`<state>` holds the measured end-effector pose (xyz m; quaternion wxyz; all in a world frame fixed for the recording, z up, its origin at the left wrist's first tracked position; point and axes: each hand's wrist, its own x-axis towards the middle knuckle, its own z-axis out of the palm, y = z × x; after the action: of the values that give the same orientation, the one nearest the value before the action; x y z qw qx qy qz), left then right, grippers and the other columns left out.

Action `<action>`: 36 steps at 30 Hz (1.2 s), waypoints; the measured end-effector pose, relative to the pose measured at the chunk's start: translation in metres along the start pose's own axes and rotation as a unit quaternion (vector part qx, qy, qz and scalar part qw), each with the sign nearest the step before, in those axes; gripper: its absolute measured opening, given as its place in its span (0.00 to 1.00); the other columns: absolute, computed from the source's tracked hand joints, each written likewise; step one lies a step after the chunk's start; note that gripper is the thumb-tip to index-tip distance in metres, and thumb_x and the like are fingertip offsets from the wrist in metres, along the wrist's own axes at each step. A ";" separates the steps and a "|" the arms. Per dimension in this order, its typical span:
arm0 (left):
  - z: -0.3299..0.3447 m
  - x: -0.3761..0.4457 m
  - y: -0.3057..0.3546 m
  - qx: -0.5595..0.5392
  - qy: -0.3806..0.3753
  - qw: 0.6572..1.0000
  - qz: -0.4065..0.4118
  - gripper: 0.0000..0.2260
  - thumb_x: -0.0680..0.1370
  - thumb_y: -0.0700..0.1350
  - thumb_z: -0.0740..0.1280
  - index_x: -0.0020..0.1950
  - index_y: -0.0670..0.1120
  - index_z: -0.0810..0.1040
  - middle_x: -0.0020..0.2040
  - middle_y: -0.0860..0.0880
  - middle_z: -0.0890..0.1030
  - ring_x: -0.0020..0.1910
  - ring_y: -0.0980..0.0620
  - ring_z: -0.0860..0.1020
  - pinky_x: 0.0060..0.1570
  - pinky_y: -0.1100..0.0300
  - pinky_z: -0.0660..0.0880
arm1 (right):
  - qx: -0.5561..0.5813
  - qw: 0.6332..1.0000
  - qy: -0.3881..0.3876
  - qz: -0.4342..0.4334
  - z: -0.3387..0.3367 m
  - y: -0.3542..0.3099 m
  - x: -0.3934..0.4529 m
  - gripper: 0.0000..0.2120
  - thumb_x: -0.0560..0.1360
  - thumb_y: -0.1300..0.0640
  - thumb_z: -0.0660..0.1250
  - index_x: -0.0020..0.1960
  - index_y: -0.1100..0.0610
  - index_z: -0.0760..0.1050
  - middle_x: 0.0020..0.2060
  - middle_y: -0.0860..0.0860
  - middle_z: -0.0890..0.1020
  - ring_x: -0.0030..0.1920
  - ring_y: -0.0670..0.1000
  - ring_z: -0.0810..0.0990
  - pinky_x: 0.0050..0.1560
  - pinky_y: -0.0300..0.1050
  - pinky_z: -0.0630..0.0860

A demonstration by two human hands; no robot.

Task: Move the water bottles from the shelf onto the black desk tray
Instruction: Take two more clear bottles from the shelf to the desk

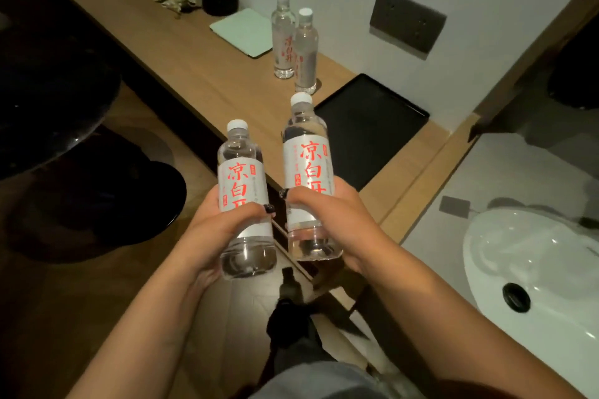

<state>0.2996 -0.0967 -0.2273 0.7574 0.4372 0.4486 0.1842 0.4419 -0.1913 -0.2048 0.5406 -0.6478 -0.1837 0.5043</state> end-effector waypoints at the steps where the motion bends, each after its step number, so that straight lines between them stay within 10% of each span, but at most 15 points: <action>1: 0.002 0.013 0.007 -0.006 -0.002 1.000 0.001 0.32 0.62 0.35 0.74 0.65 0.47 0.71 0.53 0.39 0.80 0.44 0.44 0.83 0.33 0.55 0.80 | -0.007 1.000 0.006 0.000 -0.001 -0.007 0.013 0.15 0.70 0.54 0.72 0.47 0.43 0.67 0.45 0.48 0.78 0.42 0.47 0.81 0.31 0.36 0.79; 11: 0.005 0.116 0.074 -0.018 -0.006 1.000 -0.015 0.39 0.51 0.39 0.75 0.63 0.44 0.72 0.46 0.41 0.81 0.36 0.49 0.83 0.31 0.58 0.78 | -0.035 0.998 0.048 0.032 -0.004 -0.056 0.114 0.23 0.68 0.53 0.73 0.59 0.48 0.67 0.49 0.51 0.79 0.47 0.50 0.82 0.47 0.47 0.82; 21: -0.008 0.250 0.127 0.054 -0.077 0.993 -0.066 0.18 0.65 0.35 0.71 0.53 0.45 0.77 0.40 0.42 0.82 0.34 0.47 0.82 0.33 0.55 0.79 | 0.038 0.981 0.164 0.097 0.014 -0.069 0.213 0.25 0.69 0.57 0.75 0.60 0.51 0.66 0.51 0.52 0.77 0.47 0.49 0.78 0.35 0.39 0.74; 29: -0.026 0.341 0.175 0.027 -0.129 0.975 -0.176 0.14 0.76 0.53 0.65 0.51 0.43 0.77 0.35 0.44 0.80 0.31 0.47 0.79 0.34 0.59 0.78 | 0.104 0.943 0.280 0.147 0.057 -0.076 0.280 0.21 0.72 0.53 0.72 0.60 0.53 0.68 0.54 0.53 0.78 0.55 0.54 0.79 0.58 0.55 0.77; 36: -0.053 0.401 0.189 0.197 -0.101 0.972 -0.073 0.15 0.77 0.56 0.65 0.54 0.45 0.75 0.46 0.43 0.81 0.43 0.45 0.80 0.44 0.50 0.79 | 0.132 0.899 0.400 0.116 0.098 -0.074 0.322 0.24 0.73 0.51 0.70 0.65 0.54 0.67 0.55 0.51 0.77 0.54 0.53 0.78 0.51 0.50 0.79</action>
<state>0.4886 0.3026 -0.2900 0.7092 0.5604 0.4277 -0.0085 0.5173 0.1376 -0.2766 0.5868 -0.7343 0.1930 0.2816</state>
